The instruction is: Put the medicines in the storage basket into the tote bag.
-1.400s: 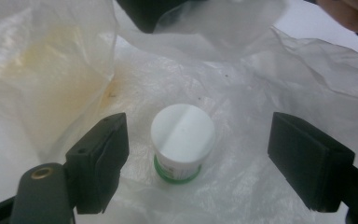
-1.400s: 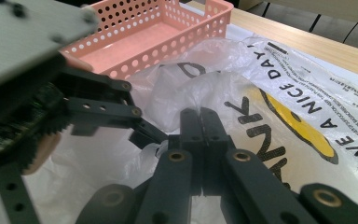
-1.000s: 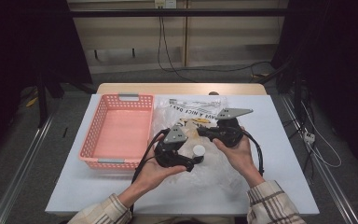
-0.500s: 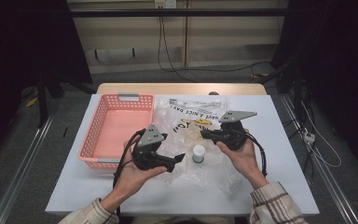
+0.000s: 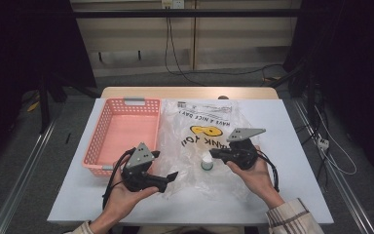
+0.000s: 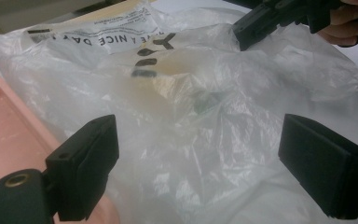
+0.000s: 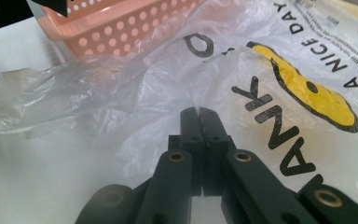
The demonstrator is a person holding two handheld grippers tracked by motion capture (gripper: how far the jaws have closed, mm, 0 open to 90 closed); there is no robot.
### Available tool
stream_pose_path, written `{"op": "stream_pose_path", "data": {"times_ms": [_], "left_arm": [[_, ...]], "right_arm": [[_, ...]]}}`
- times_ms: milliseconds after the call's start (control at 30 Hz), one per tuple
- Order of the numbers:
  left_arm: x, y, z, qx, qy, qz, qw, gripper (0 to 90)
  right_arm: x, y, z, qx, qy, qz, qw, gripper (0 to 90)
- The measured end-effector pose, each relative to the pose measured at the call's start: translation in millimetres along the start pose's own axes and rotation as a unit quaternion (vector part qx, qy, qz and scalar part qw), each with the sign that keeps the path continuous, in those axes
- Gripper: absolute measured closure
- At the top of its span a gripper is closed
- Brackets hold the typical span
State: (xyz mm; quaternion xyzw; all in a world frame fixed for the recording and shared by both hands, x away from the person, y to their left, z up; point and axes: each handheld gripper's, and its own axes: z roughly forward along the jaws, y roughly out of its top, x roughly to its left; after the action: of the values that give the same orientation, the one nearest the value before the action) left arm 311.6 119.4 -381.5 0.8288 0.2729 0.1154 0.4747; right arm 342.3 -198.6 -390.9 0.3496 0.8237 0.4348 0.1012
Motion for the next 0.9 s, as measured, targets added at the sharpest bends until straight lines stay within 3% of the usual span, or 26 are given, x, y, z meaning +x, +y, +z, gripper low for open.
{"op": "stream_pose_path", "data": {"times_ms": [200,300,433,700,833,900], "left_arm": [[1.1,-12.4,-8.5,0.001,0.006,-0.011,0.9999,12.8],[0.6,-15.0,-9.7,0.001,-0.001,-0.015,0.9999,12.8],[1.1,-15.0,-12.9,0.006,-0.004,-0.019,0.9998,13.4],[-1.1,-20.0,-19.5,0.004,-0.002,-0.019,0.9998,13.5],[-0.4,-22.6,-15.8,0.002,-0.003,-0.011,0.9999,13.3],[0.9,-24.2,-13.0,0.005,-0.007,-0.016,0.9998,13.1]], "right_arm": [[0.0,-8.0,-6.5,-0.007,-0.006,0.015,0.9998,69.4],[1.8,-11.1,-13.7,-0.016,-0.012,0.022,0.9996,59.1],[2.9,-16.2,-26.8,-0.029,-0.024,0.024,0.999,50.7],[5.7,-28.8,-48.4,-0.041,-0.066,0.041,0.9961,31.8],[8.2,-37.6,-57.1,-0.043,-0.091,0.045,0.9939,24.7],[8.0,-42.7,-61.8,-0.047,-0.096,0.051,0.9929,20.5]]}}
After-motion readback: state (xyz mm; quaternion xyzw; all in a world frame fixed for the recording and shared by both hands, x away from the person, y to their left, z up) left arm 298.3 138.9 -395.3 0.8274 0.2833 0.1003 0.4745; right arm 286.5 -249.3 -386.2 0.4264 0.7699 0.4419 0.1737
